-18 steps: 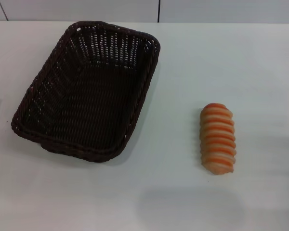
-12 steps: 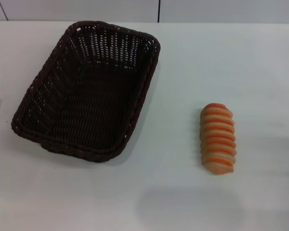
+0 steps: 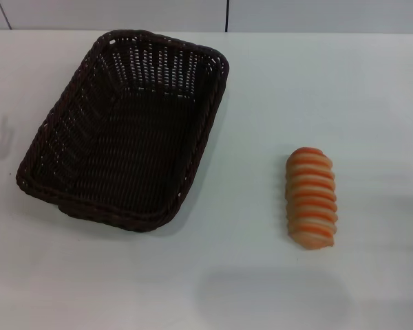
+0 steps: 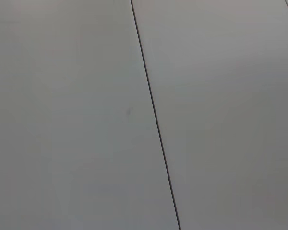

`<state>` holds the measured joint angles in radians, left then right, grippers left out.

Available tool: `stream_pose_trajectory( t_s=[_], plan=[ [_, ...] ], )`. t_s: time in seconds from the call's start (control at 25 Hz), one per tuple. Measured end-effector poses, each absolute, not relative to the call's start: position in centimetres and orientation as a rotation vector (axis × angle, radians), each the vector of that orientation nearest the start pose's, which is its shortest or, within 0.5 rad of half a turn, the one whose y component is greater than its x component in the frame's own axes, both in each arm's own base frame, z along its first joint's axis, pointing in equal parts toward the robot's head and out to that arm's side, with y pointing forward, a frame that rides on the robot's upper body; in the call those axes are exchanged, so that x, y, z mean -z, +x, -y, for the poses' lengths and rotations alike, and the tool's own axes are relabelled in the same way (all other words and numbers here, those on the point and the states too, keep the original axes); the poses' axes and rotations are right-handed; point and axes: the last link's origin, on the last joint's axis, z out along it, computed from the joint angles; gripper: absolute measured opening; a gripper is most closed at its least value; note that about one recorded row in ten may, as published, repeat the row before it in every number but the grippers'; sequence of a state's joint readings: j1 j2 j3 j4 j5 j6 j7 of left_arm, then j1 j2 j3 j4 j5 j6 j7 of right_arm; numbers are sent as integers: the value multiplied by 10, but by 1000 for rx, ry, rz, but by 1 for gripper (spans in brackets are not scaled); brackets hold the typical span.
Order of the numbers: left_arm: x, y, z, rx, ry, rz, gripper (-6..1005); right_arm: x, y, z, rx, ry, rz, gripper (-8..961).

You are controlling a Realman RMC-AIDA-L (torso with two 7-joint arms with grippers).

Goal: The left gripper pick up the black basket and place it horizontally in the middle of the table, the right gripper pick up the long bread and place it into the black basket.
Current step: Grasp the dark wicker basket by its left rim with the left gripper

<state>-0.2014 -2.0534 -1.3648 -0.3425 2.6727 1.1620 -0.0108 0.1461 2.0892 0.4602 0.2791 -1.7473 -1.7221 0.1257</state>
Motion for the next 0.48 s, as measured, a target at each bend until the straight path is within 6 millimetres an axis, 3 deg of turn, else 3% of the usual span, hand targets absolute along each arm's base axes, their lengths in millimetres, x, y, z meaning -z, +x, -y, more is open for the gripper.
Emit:
stream_pose_trajectory(
  t_s=[0.24,0.36,0.48],
  plan=[
    [-46,-352,-309,584,-1448,402,773,-22,343,-211,-921,-1154,-444,817],
    [-60,-330,-344,512,-1602,441,769,-21,342,-210,-924,-1159,-446,817],
    [-71,-312,-359,446,-1662,487,765,-21,342,-210,-927,-1161,-448,817]
  ],
)
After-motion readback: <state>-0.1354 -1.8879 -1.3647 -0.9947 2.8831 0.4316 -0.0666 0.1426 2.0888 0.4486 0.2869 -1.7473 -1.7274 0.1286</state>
